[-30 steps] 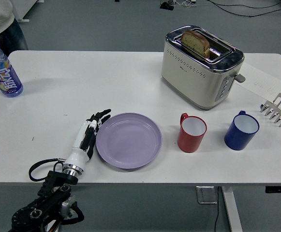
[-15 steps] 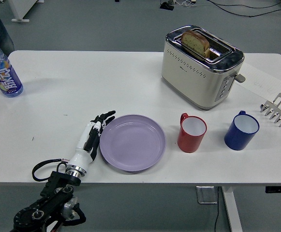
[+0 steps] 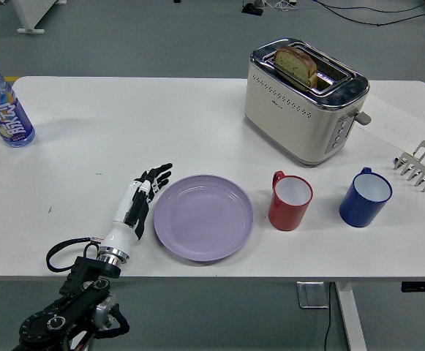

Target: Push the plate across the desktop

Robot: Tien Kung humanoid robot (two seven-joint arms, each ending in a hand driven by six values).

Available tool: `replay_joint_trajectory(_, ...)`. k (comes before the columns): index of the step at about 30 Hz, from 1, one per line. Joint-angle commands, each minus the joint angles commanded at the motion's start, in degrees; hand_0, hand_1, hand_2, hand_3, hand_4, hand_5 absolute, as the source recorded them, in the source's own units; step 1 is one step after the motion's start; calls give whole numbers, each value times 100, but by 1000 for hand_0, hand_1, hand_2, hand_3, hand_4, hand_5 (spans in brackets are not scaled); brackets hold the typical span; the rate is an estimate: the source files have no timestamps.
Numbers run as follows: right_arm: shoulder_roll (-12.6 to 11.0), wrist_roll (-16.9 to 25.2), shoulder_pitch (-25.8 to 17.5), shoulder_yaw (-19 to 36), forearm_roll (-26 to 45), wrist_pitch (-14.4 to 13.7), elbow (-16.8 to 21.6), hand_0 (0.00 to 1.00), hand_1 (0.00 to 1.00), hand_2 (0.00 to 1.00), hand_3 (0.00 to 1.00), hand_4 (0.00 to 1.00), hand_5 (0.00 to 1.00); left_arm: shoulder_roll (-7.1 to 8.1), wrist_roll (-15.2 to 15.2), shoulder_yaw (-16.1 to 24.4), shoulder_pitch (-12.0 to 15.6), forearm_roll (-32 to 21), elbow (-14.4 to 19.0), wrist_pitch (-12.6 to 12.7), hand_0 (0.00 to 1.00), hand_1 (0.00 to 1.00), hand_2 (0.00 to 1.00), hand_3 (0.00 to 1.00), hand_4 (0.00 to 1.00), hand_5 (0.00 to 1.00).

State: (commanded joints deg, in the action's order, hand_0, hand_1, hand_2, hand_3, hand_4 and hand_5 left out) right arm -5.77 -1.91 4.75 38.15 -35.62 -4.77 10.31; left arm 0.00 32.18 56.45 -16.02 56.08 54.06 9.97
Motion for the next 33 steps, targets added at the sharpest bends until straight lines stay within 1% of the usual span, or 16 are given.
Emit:
replay_joint_trajectory(4, -2, -1, 3, 0, -4, 0, 0, 667, 658, 735, 693, 306, 312, 0, -63, 415, 42, 389, 51, 92, 856, 888, 908, 753, 477, 998)
replay_joint_trajectory(6, -4, 1, 4, 1, 2, -1, 0, 667, 658, 735, 693, 306, 312, 0, -108, 620, 68, 524, 77, 90, 856, 888, 908, 753, 477, 998)
replay_joint_trajectory(8, -6, 1, 4, 11, -1, -2, 0, 667, 658, 735, 693, 306, 312, 0, -165, 933, 103, 640, 111, 48, 856, 888, 908, 753, 477, 998)
replay_joint_trajectory(9, -5, 0, 2, 17, -1, -5, 0, 667, 658, 735, 693, 306, 312, 0, -222, 1119, 131, 715, 144, -6, 856, 888, 908, 753, 477, 998)
replay_joint_trajectory(10, -4, -1, 0, 21, 2, -7, 0, 669, 658, 735, 693, 306, 305, 0, -285, 1324, 157, 788, 174, -66, 836, 864, 874, 753, 477, 998)
replay_joint_trajectory(11, -3, -1, -1, 23, 4, -8, 0, 669, 658, 735, 693, 306, 305, 0, -316, 1470, 169, 823, 188, -95, 836, 864, 874, 753, 477, 998)
replay_joint_trajectory(14, -6, 0, -13, 32, 0, -7, 0, 669, 658, 735, 693, 306, 305, 0, -485, 2093, 253, 991, 282, -257, 836, 864, 874, 753, 477, 998)
replay_joint_trajectory(15, -6, 1, -15, 32, 5, -8, 0, 669, 658, 735, 693, 306, 305, 0, -513, 2295, 276, 1002, 320, -289, 836, 864, 874, 753, 477, 998)
replay_joint_trajectory(16, -6, 2, -18, 31, 12, -9, 0, 669, 657, 735, 692, 305, 304, 0, -537, 2491, 296, 1003, 356, -317, 805, 836, 845, 742, 479, 998)
replay_joint_trajectory(20, -5, 5, -30, 27, 21, -12, 0, 669, 657, 735, 692, 305, 304, 0, -688, 3220, 345, 1052, 495, -463, 805, 836, 845, 742, 479, 998)
replay_joint_trajectory(23, 0, 1, -36, 34, 19, -18, 0, 669, 657, 735, 691, 305, 304, 0, -912, 3630, 386, 1114, 562, -651, 807, 835, 842, 744, 482, 998)
replay_joint_trajectory(24, 1, 2, -40, 33, 25, -20, 0, 669, 657, 735, 691, 305, 304, 2, -1055, 3807, 412, 1167, 576, -765, 807, 835, 842, 744, 482, 998)
replay_joint_trajectory(25, 1, 2, -42, 33, 28, -21, 0, 669, 657, 735, 691, 305, 304, 2, -1130, 3919, 422, 1189, 581, -811, 807, 835, 842, 744, 482, 998)
replay_joint_trajectory(27, 4, 0, -46, 38, 26, -24, 0, 669, 657, 735, 691, 305, 304, 91, -1276, 4125, 452, 1172, 565, -924, 807, 835, 842, 744, 482, 998)
replay_joint_trajectory(29, 9, -10, -49, 44, 16, -28, 0, 670, 657, 736, 690, 304, 303, 226, -1397, 4338, 492, 1168, 564, -1016, 807, 832, 830, 739, 484, 998)
replay_joint_trajectory(33, 16, -9, -57, 33, 35, -33, 0, 670, 657, 736, 690, 304, 303, 393, -1509, 4594, 548, 1156, 599, -1101, 807, 832, 830, 739, 484, 998)
